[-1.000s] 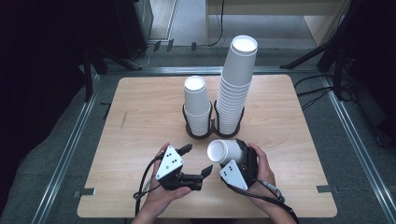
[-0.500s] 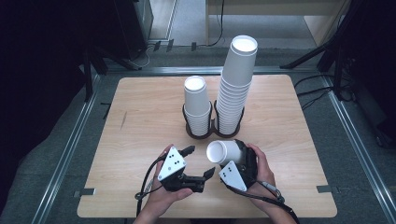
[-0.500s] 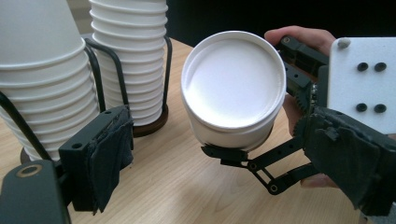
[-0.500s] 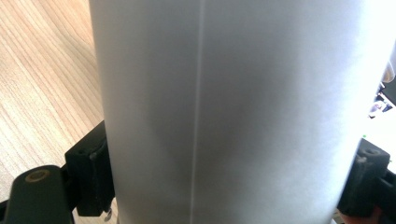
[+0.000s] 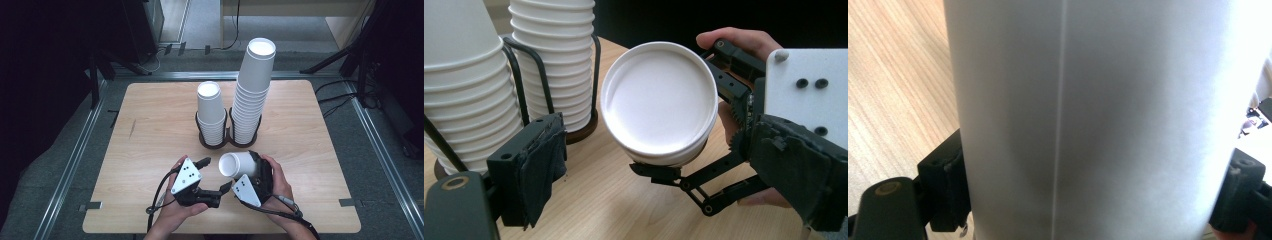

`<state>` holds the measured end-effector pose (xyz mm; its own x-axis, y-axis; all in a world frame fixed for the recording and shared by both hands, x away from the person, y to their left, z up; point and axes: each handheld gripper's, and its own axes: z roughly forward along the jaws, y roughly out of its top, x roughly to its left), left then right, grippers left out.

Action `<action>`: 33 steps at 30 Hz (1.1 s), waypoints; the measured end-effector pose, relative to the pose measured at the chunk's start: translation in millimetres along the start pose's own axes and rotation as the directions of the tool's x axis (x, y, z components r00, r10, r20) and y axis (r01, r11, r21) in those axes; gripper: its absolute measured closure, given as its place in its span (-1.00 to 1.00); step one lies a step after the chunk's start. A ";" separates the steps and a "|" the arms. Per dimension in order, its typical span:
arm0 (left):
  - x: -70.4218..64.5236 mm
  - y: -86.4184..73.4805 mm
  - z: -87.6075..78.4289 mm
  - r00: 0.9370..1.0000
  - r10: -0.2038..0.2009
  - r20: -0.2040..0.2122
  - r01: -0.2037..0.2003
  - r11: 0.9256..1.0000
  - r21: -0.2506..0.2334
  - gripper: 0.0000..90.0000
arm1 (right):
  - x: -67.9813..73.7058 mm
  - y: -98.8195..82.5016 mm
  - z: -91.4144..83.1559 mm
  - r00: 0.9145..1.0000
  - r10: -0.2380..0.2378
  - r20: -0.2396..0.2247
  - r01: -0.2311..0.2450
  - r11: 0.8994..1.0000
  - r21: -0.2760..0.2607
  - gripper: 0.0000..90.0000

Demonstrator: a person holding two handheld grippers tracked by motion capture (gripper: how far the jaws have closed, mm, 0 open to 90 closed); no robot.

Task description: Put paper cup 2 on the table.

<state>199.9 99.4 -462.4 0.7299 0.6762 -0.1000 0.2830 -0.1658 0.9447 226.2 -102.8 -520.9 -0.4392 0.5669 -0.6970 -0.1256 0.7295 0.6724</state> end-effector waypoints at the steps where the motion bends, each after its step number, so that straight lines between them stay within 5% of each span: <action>1: -0.4 -0.1 0.4 1.000 0.000 0.000 0.000 1.000 0.002 -0.81 | 0.9 0.2 -0.2 1.000 -0.002 -0.005 0.002 1.000 0.000 -0.70; 22: 0.5 0.9 -1.2 1.000 0.000 0.023 0.000 1.000 -0.002 -0.81 | 0.8 -1.1 -0.6 1.000 -0.018 -0.007 0.018 1.000 -0.004 -0.70; 33: 0.7 0.4 0.1 1.000 0.001 0.031 -0.001 1.000 0.011 -0.81 | 5.5 2.4 -4.8 0.998 -0.046 -0.033 0.044 0.997 -0.056 -0.70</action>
<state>200.6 99.7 -462.1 0.7491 0.6534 -0.1087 0.2887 -0.1743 0.9414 219.2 -99.8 -522.0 -0.4625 0.5199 -0.7182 -0.1943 0.7309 0.6543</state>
